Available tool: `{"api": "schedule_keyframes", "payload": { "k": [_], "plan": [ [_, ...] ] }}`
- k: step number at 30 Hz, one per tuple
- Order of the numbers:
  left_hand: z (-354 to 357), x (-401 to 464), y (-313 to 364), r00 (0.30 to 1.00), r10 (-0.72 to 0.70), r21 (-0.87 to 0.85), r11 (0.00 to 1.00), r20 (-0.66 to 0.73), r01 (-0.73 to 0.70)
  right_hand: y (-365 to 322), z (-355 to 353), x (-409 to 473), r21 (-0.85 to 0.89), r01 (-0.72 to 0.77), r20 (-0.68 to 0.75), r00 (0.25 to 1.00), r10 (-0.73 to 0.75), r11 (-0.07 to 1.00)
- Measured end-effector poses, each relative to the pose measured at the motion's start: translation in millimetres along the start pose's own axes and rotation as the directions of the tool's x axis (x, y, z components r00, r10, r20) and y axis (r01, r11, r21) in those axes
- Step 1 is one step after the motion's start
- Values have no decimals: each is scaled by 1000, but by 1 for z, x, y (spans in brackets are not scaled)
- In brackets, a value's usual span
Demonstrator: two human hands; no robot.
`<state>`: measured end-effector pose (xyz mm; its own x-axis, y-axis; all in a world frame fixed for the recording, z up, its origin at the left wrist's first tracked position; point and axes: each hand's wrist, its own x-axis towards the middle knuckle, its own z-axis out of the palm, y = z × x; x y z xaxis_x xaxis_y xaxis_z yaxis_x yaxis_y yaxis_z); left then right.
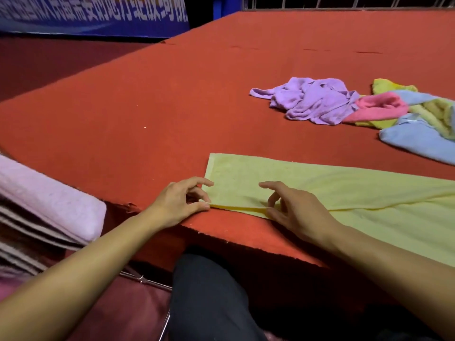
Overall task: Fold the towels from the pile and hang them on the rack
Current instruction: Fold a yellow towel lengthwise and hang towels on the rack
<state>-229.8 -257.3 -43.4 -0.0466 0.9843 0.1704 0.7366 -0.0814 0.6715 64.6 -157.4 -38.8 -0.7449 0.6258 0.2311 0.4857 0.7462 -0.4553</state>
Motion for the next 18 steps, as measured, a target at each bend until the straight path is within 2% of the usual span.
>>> {"api": "schedule_keyframes", "payload": {
  "k": [4, 7, 10, 12, 14, 18],
  "plan": [
    [0, 0, -2, 999, 27, 49, 998, 17, -28, -2, -1, -5, -21, 0, 95, 995, 2, 1000],
    [-3, 3, -1, 997, 72, 159, 984, 43, -78, -3, -2, -5, -45, -6, 94, 996, 10, 999],
    [-6, 8, -4, 961, 253, 391, 878, 111, -276, -5, -1, -5, -69, 5, 83, 997, 1, 998],
    [-9, 10, -7, 929, 338, 459, 808, 152, -369, -7, 0, -4, -85, 13, 65, 998, -7, 996],
    [-16, 11, -9, 906, 399, 490, 768, 138, -413, -12, 1, -3, -51, 11, 30, 999, -9, 999],
    [-36, 7, -16, 897, 434, 540, 738, 81, -405, -22, 6, 3, 22, 25, -51, 998, -24, 999]
  ]
}}
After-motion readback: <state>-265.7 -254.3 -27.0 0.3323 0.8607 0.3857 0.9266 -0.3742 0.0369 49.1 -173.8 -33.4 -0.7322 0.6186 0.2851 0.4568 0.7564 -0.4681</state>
